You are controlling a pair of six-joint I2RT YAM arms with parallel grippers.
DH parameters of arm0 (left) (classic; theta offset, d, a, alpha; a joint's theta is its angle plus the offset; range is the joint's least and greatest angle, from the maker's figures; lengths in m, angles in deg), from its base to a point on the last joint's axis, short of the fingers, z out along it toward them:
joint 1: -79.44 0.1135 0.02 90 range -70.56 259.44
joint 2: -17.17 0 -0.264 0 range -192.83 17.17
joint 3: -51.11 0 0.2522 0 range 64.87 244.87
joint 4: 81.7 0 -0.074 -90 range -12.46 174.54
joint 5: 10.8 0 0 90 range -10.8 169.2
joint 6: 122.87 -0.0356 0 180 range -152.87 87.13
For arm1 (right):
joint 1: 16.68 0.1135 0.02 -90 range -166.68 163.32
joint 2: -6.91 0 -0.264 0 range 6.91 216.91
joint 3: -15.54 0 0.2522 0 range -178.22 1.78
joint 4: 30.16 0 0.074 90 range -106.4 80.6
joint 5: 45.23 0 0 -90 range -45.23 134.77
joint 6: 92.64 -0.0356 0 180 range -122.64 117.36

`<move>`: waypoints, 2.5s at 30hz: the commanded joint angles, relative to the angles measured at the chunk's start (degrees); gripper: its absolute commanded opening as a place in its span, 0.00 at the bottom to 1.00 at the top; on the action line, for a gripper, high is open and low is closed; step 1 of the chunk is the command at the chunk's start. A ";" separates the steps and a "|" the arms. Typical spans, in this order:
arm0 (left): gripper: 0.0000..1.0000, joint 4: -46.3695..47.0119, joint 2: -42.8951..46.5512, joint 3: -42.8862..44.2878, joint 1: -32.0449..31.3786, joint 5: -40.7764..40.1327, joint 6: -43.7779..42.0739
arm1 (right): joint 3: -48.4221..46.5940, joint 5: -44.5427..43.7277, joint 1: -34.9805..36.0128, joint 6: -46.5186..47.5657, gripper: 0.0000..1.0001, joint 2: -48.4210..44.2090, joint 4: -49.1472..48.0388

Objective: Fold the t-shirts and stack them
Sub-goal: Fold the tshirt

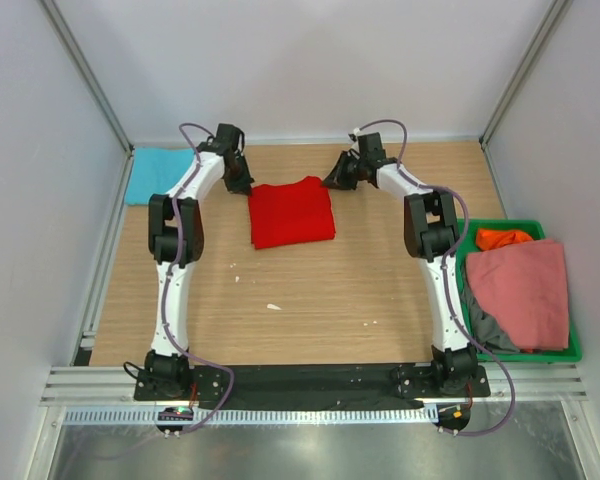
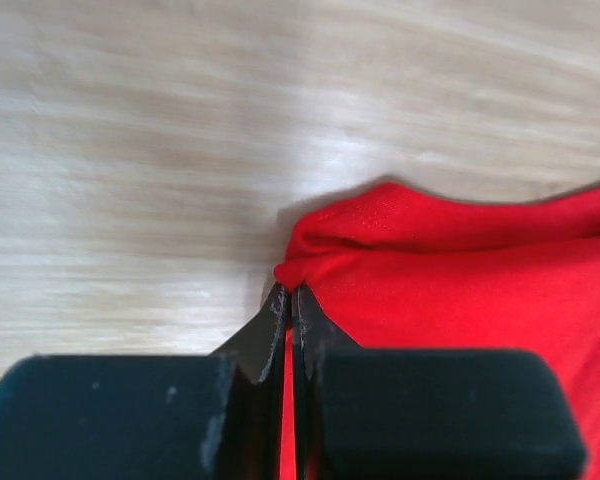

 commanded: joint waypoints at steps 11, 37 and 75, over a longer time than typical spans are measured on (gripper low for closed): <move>0.23 0.41 -1.20 4.68 1.07 -2.97 0.80 | -10.07 0.38 -3.67 -3.21 0.26 4.11 -1.12; 0.43 7.19 28.16 -33.02 -2.71 15.22 5.20 | 30.78 2.05 -1.39 6.81 0.32 -28.76 8.21; 0.31 8.50 22.10 -37.60 -1.48 16.80 3.79 | 35.10 1.79 1.60 8.57 0.35 -24.72 7.15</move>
